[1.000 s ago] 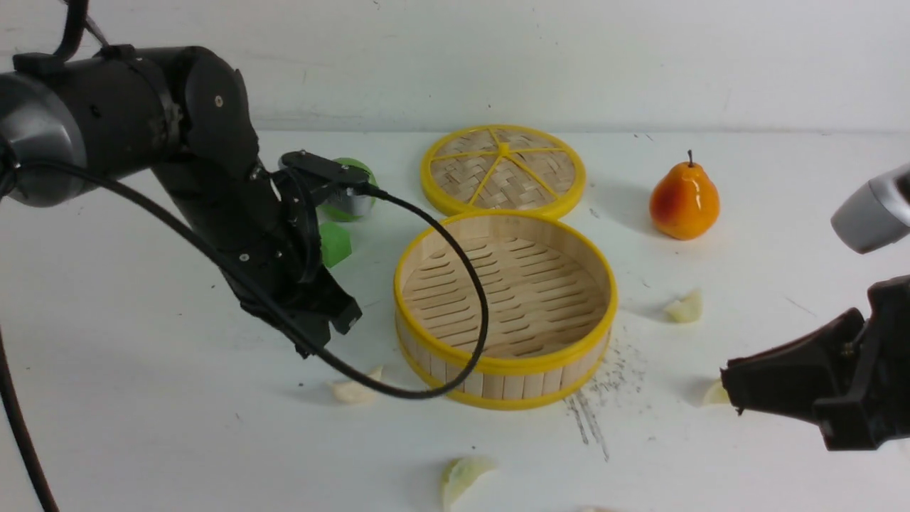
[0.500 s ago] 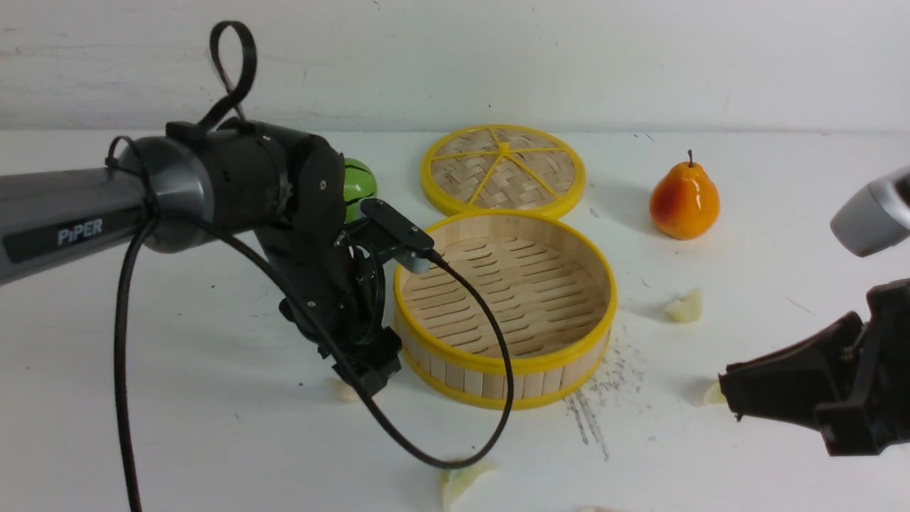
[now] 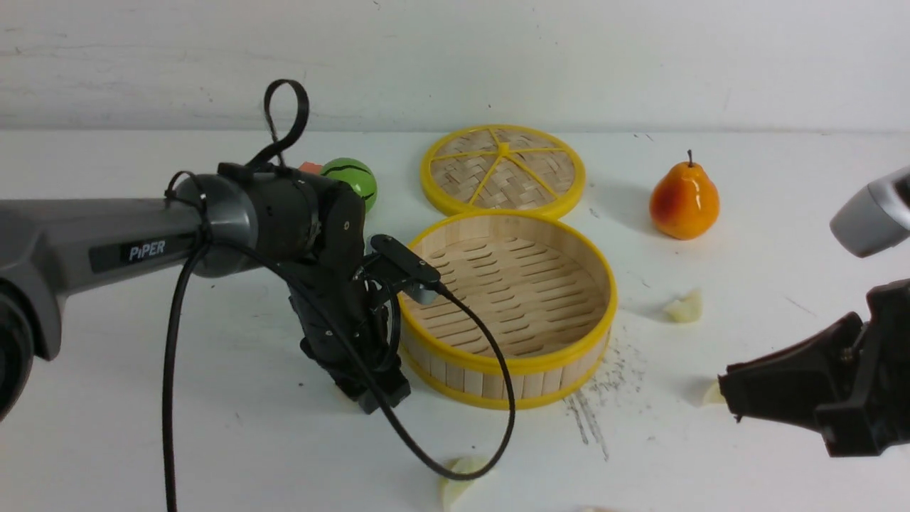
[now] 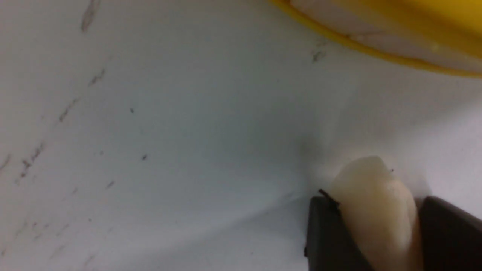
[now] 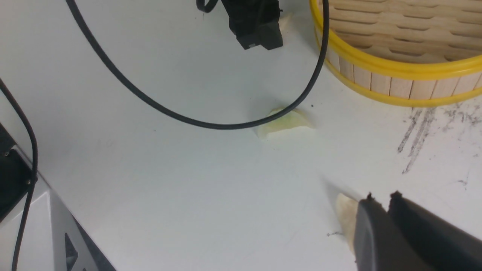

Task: Put the dumplings into the steamer on the white table.
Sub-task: 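Reach for and grasp a dumpling on the table with the left gripper, then place the dumpling into the bamboo steamer basket with the left gripper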

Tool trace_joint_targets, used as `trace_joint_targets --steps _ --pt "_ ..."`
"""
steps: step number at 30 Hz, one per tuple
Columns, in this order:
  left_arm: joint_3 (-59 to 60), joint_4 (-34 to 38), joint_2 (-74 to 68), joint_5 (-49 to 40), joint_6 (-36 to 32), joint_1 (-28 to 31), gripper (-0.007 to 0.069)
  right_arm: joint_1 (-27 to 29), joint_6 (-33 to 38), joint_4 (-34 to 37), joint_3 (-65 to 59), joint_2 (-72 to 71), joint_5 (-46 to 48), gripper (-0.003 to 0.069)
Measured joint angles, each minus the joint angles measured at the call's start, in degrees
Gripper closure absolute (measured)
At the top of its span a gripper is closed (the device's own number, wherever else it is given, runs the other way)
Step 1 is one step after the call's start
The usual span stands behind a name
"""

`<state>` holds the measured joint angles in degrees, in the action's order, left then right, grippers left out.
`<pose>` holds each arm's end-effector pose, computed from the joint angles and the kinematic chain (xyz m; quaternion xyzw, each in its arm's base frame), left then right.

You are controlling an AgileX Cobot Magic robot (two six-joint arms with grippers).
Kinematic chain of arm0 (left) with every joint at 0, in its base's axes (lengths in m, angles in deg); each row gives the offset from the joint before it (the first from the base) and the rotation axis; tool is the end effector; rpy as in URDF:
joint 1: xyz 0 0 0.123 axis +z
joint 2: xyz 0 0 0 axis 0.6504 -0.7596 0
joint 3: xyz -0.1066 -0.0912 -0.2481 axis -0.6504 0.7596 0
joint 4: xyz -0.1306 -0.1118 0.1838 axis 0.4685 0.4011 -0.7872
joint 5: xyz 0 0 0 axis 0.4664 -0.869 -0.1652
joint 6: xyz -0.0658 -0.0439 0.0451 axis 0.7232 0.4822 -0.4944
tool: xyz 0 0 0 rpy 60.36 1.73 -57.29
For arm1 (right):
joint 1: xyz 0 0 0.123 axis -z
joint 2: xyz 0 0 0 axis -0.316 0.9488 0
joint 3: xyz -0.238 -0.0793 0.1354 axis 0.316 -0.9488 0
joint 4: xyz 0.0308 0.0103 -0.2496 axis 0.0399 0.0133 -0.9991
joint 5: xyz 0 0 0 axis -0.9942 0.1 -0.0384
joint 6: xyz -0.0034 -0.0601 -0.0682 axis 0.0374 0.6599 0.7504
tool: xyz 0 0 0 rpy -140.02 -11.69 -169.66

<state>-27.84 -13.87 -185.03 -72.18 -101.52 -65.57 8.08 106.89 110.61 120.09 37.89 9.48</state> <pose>0.3702 -0.1748 0.1659 0.3769 0.9207 -0.0160 0.1003 0.1759 0.0833 0.3264 -0.2347 0.8670 0.2806 0.3383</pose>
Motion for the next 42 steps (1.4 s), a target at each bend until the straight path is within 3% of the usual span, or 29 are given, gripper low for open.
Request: trace_joint_targets --steps 1,9,15,21,26,33,36,42 --pt "-0.6 -0.3 0.2 -1.0 1.3 0.0 0.0387 0.0 0.0 0.0 0.0 0.0 0.1 0.0599" --pt "-11.7 -0.7 2.0 -9.0 15.2 -1.6 0.0378 0.0 0.0 0.0 0.0 0.0 -0.9 0.0594" --pt "-29.9 -0.2 0.0 -9.8 25.0 -8.3 0.0378 0.0 0.0 1.1 0.0 -2.6 0.4 0.0591" --pt "-47.9 0.6 -13.6 -10.0 32.9 -11.0 0.0378 0.0 0.0 1.7 0.0 -9.7 2.7 0.0583" --pt "-57.2 -0.1 -24.2 -8.9 36.9 -10.8 0.0378 0.0 0.0 1.7 0.0 -14.9 3.1 0.0582" --pt "-60.1 -3.7 -30.4 -4.8 38.4 -10.8 0.0378 0.0 0.0 1.3 -0.1 -16.1 3.4 0.0578" --pt "-60.2 -4.5 -30.7 -4.4 38.7 -10.8 0.0313 0.0 0.0 1.3 -0.4 -16.1 3.3 0.0575" --pt "-60.5 -5.2 -28.3 -8.7 38.7 -10.8 0.0071 -1.7 0.0 1.3 -0.5 -16.1 2.3 0.0573"
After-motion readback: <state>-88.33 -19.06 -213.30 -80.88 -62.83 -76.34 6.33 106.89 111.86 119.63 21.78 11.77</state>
